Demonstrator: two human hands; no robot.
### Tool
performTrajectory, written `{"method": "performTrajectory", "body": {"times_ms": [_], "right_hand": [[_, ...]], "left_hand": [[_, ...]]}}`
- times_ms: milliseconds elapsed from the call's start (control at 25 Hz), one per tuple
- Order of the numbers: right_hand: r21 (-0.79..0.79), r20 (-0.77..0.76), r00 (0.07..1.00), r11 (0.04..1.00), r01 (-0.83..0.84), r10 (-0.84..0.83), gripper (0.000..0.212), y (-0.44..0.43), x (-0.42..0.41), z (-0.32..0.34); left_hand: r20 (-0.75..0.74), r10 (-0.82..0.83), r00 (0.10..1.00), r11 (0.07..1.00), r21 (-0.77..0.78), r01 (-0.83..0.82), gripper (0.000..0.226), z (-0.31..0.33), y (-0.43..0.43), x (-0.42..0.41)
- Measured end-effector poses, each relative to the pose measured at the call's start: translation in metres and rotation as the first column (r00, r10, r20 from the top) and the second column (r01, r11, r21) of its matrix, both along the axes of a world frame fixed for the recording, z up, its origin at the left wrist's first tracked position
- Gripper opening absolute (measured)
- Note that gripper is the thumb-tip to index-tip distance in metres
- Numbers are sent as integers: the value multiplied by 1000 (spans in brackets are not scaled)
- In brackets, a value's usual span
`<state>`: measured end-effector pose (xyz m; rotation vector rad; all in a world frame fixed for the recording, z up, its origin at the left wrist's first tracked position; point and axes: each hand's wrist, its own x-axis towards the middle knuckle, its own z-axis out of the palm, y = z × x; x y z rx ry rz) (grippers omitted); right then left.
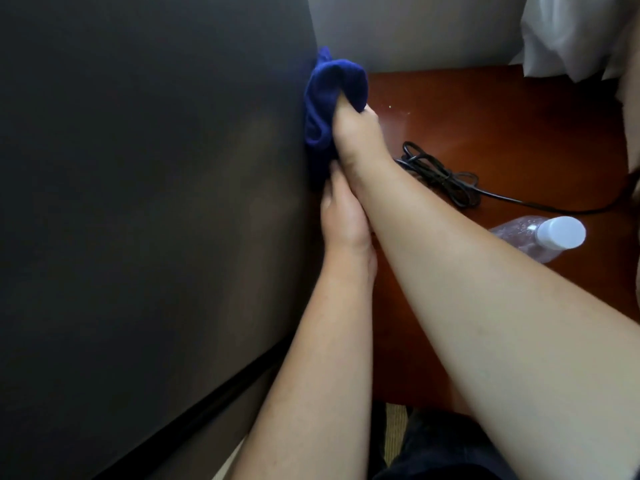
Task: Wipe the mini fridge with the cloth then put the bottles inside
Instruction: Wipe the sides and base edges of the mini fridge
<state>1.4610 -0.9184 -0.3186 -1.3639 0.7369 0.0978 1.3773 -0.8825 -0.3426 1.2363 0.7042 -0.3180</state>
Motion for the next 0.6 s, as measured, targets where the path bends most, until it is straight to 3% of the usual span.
{"method": "performTrajectory", "body": {"times_ms": [120,240,400,600], "right_hand": [[65,-173,983,996,-54,64,55,5,-15,-39],[98,-285,948,988,-116,140,65,15,-55,-63],[132,-192,962,976,-174,197,62,31,-121,-56],[40,-74,959,961,-272,275,47,46,-200,-12]], "left_hand": [[-54,8,998,999,51,-5,91,-25,9,-17],[-129,-117,985,972,189,140,79,-12,17,-58],[-158,-183,970,958,191,212,56,-18,47,-127],[-149,-147,978,972,163,171,79,-26,86,-182]]}}
